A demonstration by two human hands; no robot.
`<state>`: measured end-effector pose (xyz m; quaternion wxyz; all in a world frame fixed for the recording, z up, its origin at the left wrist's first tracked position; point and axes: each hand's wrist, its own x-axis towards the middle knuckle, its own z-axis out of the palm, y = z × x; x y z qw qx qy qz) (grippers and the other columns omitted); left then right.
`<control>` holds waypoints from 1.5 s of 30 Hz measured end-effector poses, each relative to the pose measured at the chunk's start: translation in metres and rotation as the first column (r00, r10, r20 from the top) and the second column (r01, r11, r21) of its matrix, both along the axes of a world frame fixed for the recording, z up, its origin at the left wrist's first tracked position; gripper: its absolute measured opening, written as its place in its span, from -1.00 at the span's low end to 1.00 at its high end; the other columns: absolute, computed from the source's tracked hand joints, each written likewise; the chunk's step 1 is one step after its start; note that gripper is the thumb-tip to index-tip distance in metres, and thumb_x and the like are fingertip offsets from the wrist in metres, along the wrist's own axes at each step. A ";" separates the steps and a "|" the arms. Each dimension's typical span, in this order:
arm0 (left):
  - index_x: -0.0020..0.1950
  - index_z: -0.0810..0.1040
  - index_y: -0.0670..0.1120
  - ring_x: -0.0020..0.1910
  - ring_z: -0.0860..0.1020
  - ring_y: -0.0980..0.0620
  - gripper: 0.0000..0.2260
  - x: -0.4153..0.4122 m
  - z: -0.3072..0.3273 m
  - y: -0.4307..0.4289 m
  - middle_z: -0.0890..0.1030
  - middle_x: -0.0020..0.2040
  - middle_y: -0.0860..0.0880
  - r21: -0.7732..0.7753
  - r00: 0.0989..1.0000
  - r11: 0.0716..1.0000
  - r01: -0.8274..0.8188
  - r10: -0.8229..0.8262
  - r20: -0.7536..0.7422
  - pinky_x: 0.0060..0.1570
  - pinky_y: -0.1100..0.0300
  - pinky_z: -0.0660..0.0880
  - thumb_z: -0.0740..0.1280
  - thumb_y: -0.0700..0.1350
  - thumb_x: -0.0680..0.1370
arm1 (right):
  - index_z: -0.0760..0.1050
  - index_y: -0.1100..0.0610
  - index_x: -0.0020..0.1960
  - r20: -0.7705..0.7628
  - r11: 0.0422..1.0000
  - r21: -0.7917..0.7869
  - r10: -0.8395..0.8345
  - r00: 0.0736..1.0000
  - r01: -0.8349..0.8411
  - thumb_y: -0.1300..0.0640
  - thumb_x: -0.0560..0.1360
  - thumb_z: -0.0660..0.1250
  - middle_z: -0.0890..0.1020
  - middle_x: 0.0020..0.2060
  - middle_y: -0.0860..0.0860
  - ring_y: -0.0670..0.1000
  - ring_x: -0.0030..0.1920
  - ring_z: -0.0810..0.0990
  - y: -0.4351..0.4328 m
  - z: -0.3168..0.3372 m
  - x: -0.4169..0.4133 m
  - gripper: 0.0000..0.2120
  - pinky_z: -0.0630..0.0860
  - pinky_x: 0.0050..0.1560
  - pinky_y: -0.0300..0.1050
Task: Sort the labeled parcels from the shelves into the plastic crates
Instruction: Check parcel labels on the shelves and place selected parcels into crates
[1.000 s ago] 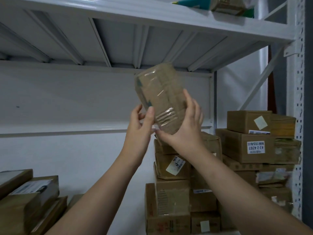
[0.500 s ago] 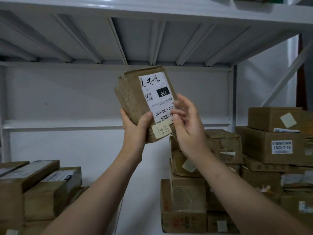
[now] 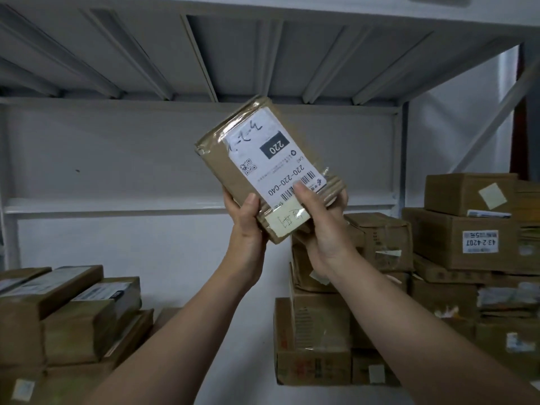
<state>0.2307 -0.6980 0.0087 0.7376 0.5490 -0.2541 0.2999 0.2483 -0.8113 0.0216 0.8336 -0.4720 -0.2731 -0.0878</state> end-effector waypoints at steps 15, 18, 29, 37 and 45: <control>0.54 -0.08 0.25 0.55 0.03 -0.07 0.05 -0.046 0.034 0.053 0.04 0.58 -0.03 0.888 0.778 0.069 -0.455 0.515 0.359 0.50 -0.12 0.03 0.39 0.45 0.19 | 0.07 -0.21 0.52 0.415 0.712 -0.616 -0.069 0.907 0.336 0.16 0.23 0.61 0.41 0.32 -0.07 -0.06 0.16 0.57 -0.049 0.020 -0.026 0.06 0.62 0.00 -0.13; 0.52 0.00 0.25 0.18 0.57 0.10 -0.10 -0.060 0.032 0.067 0.47 0.30 0.06 0.894 0.959 0.445 -0.054 0.271 -0.077 0.10 0.11 0.55 0.51 0.15 0.35 | 0.14 -0.18 0.51 0.414 0.620 -0.725 0.047 0.909 0.298 0.22 0.27 0.58 0.48 0.24 -0.11 -0.13 0.10 0.60 -0.045 0.024 -0.040 -0.02 0.59 -0.03 -0.23; 0.38 0.35 0.07 0.03 0.65 -0.09 -0.46 -0.070 -0.022 0.094 0.65 0.11 -0.08 0.272 0.981 0.962 -0.008 0.061 -0.187 -0.04 -0.04 0.61 0.40 0.02 0.43 | 0.07 -0.14 0.51 0.292 0.749 -0.550 -0.244 0.925 0.371 0.02 0.34 0.54 0.38 0.37 -0.11 -0.13 0.34 0.40 0.006 -0.029 -0.083 -0.09 0.50 0.16 -0.26; 0.37 0.42 -0.04 0.04 0.65 0.02 -0.64 -0.106 -0.043 0.103 0.65 0.12 -0.01 0.255 0.983 0.967 0.018 0.029 -0.179 -0.14 0.19 0.60 0.31 -0.09 0.57 | 0.12 -0.17 0.50 0.225 0.813 -0.442 -0.308 0.924 0.379 0.18 0.42 0.48 0.46 0.14 -0.38 -0.22 0.20 0.51 0.034 -0.066 -0.133 -0.18 0.58 0.05 -0.23; 0.42 0.38 -0.01 0.07 0.64 0.04 -0.60 -0.136 -0.065 0.083 0.62 0.18 -0.01 0.248 0.972 0.961 0.123 -0.066 -0.226 -0.11 0.17 0.60 0.31 -0.09 0.58 | 0.13 -0.16 0.50 0.143 0.823 -0.406 -0.372 0.917 0.397 0.22 0.43 0.47 0.47 0.18 -0.32 -0.19 0.23 0.50 0.018 -0.092 -0.179 -0.20 0.58 0.05 -0.22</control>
